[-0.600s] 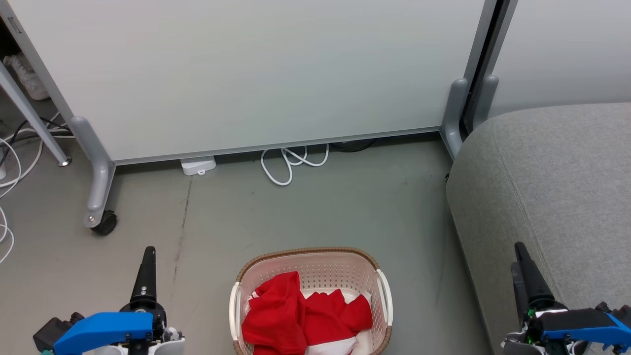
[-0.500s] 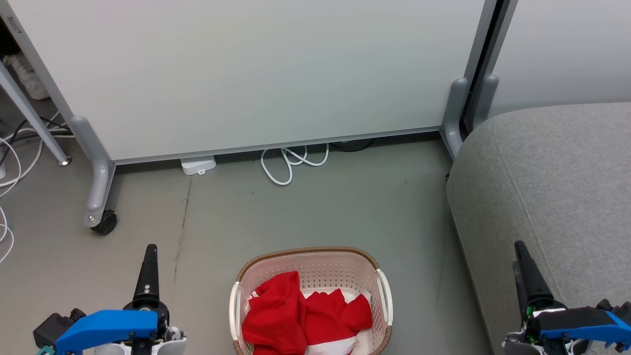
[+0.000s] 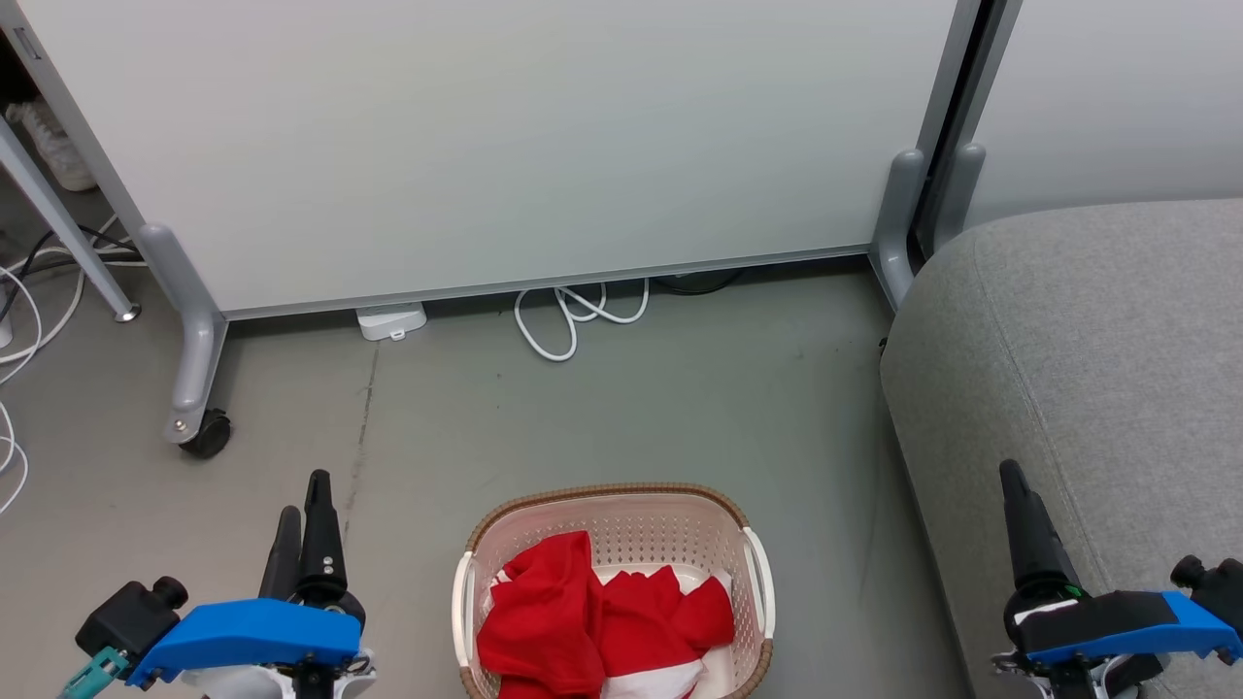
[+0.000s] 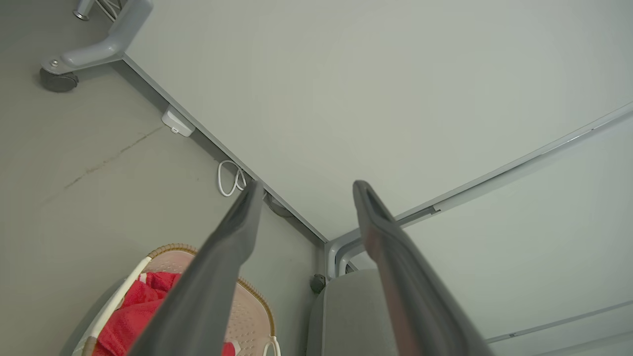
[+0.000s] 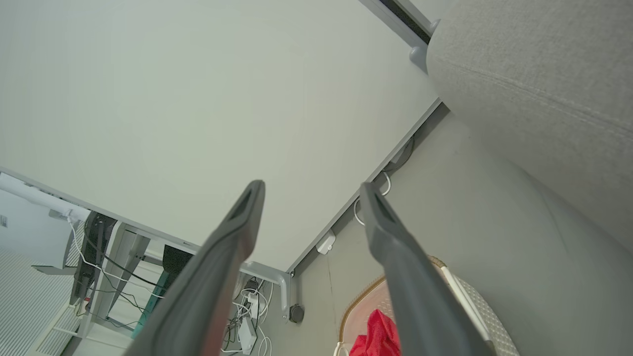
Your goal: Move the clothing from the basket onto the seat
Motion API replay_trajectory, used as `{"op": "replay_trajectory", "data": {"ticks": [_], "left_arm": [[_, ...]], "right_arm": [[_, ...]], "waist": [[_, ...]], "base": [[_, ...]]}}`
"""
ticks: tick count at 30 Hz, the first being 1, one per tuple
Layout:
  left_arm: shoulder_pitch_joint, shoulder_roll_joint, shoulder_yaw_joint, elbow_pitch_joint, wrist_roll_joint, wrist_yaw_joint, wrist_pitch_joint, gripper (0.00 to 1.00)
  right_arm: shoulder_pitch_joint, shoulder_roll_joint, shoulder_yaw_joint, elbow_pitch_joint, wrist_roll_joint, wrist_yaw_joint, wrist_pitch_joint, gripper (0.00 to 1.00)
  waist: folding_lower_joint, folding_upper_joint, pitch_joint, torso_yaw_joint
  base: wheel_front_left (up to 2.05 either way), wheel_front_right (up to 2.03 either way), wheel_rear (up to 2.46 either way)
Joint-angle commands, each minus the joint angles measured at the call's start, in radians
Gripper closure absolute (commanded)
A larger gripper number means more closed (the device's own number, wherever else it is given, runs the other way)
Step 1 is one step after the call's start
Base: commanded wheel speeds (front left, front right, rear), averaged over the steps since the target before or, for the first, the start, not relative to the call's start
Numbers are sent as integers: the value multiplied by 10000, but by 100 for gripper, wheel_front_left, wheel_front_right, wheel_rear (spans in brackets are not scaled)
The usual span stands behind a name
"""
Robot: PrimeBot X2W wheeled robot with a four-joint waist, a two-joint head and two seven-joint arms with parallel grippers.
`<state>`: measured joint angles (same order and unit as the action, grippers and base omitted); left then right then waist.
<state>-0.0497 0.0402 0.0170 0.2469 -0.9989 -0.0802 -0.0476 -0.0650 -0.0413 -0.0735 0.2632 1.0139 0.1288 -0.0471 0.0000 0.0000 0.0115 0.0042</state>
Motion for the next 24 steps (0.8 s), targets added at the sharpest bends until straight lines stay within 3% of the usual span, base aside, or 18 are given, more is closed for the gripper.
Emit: {"op": "replay_trajectory", "data": {"ticks": [1,7,24], "left_arm": [[-305,118,-89,-164,549,-64,-123,0],[-327,214,-337,-195,1917,-103,-362,0],[-384,319,-747,-204,4115,-103,-837,0]], "right_arm": [[-247,-63,22,-172,-543,12,-132,0],[-249,-70,85,-200,-1786,14,-370,0],[-304,-86,180,-111,-3933,18,-847,0]], "waist": [[0,0,5,4],[0,0,18,8],[0,0,16,13]], "base": [[0,0,0],[0,0,0],[0,0,0]]}}
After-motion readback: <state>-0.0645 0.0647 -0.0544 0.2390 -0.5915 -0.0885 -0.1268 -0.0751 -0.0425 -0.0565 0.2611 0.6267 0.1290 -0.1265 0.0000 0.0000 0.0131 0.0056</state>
